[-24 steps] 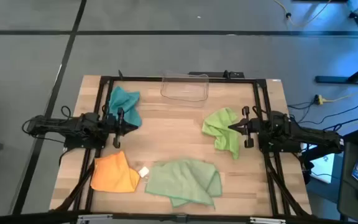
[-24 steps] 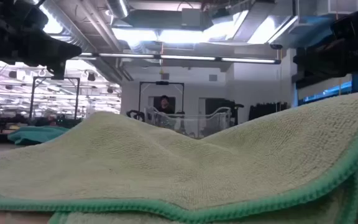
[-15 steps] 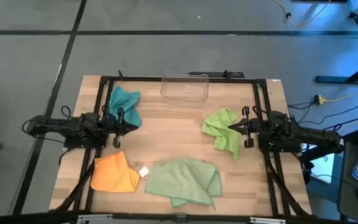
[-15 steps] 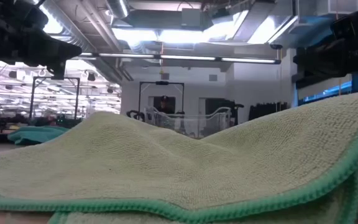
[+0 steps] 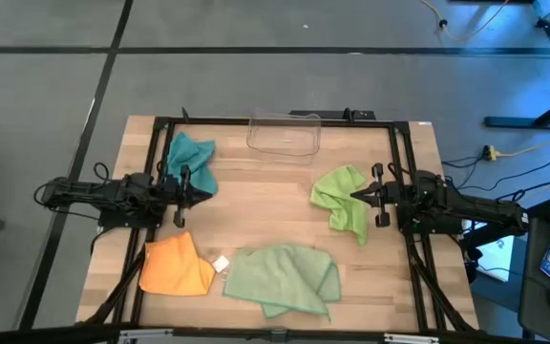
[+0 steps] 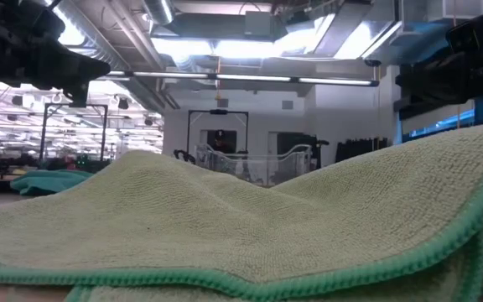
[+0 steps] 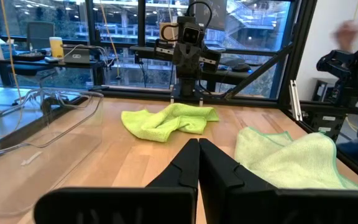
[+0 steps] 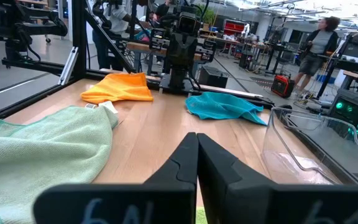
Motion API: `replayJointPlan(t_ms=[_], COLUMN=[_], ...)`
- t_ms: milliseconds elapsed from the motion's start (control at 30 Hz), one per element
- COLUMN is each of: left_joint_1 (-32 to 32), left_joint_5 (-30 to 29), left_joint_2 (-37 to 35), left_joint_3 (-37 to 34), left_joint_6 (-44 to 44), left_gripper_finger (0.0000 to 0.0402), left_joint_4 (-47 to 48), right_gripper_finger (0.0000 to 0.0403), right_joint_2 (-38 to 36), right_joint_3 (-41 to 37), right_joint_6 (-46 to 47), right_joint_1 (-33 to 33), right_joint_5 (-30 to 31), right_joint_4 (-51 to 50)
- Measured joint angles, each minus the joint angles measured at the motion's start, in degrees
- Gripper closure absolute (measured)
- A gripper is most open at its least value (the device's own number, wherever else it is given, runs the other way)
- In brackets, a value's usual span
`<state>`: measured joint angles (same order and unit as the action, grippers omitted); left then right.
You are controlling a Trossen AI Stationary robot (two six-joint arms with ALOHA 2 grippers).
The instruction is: Fold microfiber towels
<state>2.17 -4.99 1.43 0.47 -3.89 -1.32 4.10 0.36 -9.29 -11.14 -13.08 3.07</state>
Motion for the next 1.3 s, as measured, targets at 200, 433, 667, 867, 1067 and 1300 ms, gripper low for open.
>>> replayJointPlan(t_ms=[200,433,667,867,1067,1300], left_joint_1=[-0.01,0.00,0.00,0.00,-0.02,-0.01], left_joint_5=[0.00,0.00,0.00,0.00,0.00,0.00], left_joint_2=[0.00,0.00,0.00,0.00,0.00,0.00], left_joint_3=[-0.01,-0.02,-0.02,-0.02,-0.01,0.00], left_joint_6=[0.01,0.01,-0.01,0.01,0.00,2.08], left_gripper_finger=[0.0401,0.0401,0.0401,0.0401,0.0401,0.0401], left_joint_4=[0.00,0.00,0.00,0.00,0.00,-1.30], right_gripper_finger=[0.0395,0.0395,0.0395,0.0395,0.0395,0.0395], right_joint_2=[0.00,-0.01,0.00,-0.02,-0.02,-0.02], right_joint_3=[0.02,0.01,0.02,0.00,0.00,0.02], right_joint_6=[0.01,-0.01,-0.01,-0.01,0.01,1.29], right_joint_1=[0.02,0.02,0.00,0.01,0.00,0.02], right_joint_5=[0.00,0.00,0.00,0.00,0.00,0.00], right_joint_4=[0.00,0.00,0.00,0.02,0.02,0.13])
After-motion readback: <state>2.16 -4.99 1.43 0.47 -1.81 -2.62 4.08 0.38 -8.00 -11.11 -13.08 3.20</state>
